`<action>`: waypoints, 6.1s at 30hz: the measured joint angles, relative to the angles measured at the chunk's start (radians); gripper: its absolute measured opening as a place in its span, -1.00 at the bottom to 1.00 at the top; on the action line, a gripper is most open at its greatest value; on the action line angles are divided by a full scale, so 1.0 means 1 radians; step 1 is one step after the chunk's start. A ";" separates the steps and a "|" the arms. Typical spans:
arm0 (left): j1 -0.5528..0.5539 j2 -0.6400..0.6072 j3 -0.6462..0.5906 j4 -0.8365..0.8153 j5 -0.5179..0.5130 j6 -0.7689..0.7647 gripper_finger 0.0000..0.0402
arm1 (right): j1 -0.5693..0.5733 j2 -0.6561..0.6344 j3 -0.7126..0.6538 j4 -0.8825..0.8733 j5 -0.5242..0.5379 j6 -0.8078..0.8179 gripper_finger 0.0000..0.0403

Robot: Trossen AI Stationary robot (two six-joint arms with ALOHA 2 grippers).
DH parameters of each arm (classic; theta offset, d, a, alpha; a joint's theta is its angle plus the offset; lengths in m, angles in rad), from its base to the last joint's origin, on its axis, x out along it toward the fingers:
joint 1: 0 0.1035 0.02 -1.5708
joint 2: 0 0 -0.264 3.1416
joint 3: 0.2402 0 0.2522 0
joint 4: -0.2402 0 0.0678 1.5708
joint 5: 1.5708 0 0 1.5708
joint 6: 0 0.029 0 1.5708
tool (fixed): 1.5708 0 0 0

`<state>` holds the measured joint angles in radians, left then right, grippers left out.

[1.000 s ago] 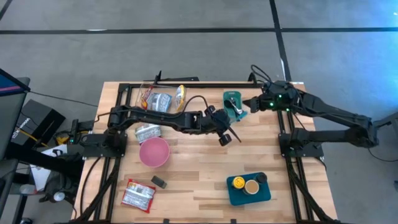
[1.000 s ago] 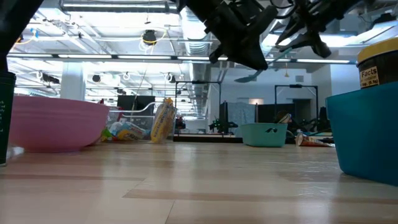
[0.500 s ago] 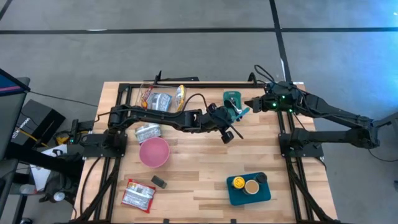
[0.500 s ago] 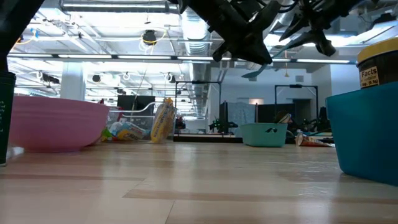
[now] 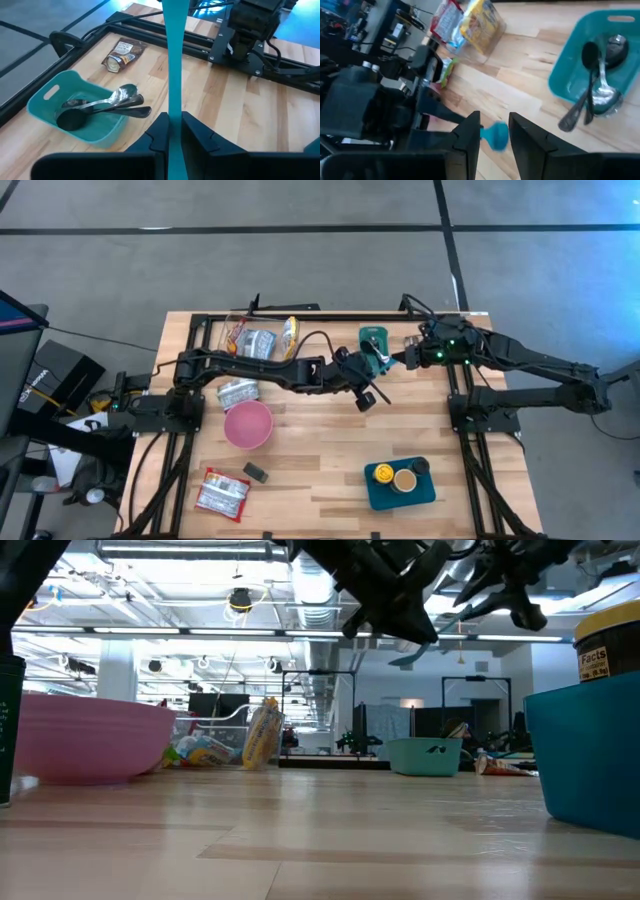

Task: Pick & Place Food Item
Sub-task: Put the blue baby spoon into the green bin

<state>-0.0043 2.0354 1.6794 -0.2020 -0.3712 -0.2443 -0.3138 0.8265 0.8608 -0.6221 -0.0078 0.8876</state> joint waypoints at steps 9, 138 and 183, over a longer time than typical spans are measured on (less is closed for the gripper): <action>0.000 0.000 0.000 0.000 -0.004 0.000 -0.89 | 0.000 0.000 0.000 -0.025 -0.036 0.022 -0.52; -0.051 -0.131 0.000 -0.175 0.107 -0.061 -0.44 | 0.077 0.243 -0.229 0.420 0.801 0.003 -0.94; -0.054 -0.131 0.000 -0.176 0.107 -0.060 -0.44 | 0.133 0.438 -0.245 0.459 0.970 0.301 -0.93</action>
<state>-0.0578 1.9045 1.6794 -0.3782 -0.2642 -0.3042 -0.1806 1.2644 0.6159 -0.1630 0.9619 1.1882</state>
